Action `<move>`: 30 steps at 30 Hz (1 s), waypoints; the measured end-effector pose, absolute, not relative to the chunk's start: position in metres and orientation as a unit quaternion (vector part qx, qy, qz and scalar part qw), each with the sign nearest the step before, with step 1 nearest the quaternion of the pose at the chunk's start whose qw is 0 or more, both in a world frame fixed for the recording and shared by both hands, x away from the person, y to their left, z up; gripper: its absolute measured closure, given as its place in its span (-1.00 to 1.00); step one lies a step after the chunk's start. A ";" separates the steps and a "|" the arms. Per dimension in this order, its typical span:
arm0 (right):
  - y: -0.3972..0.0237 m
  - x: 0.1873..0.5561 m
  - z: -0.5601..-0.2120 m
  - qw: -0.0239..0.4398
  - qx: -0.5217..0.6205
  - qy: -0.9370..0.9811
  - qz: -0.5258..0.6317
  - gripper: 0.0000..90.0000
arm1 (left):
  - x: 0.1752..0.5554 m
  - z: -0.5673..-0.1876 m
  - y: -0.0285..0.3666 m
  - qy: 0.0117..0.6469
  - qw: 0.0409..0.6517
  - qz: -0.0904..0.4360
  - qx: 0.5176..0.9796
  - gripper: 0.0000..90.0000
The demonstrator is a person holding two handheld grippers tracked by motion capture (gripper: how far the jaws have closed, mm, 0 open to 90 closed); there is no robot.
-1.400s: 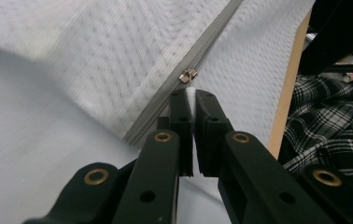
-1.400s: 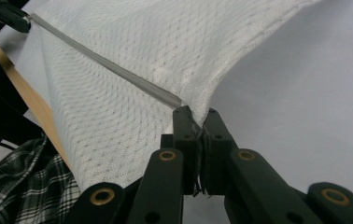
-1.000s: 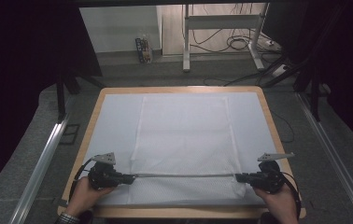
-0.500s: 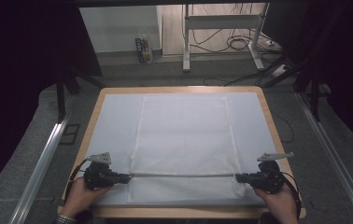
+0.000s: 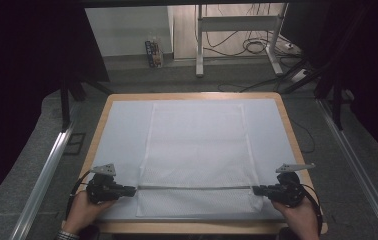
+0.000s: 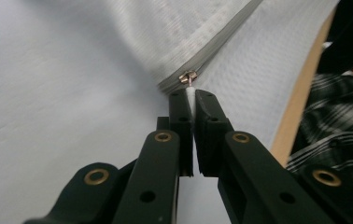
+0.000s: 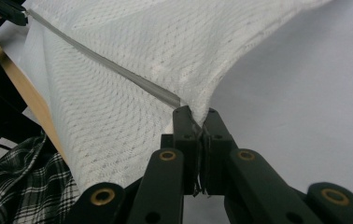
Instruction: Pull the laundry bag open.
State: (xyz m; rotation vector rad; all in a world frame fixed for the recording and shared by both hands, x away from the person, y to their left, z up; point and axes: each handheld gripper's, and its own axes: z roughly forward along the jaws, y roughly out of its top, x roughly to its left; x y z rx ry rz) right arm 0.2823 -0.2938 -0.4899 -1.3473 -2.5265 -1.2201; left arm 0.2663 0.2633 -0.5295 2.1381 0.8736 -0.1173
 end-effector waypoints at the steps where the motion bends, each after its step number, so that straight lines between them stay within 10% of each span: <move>1: -0.294 0.282 -0.490 0.019 -0.433 -0.811 -0.394 0.91 | 0.266 -0.530 0.264 0.345 0.404 -0.048 0.845 0.93; 30: -0.291 0.280 -0.494 0.019 -0.428 -0.820 -0.380 0.90 | 0.263 -0.530 0.263 0.346 0.392 -0.059 0.850 0.91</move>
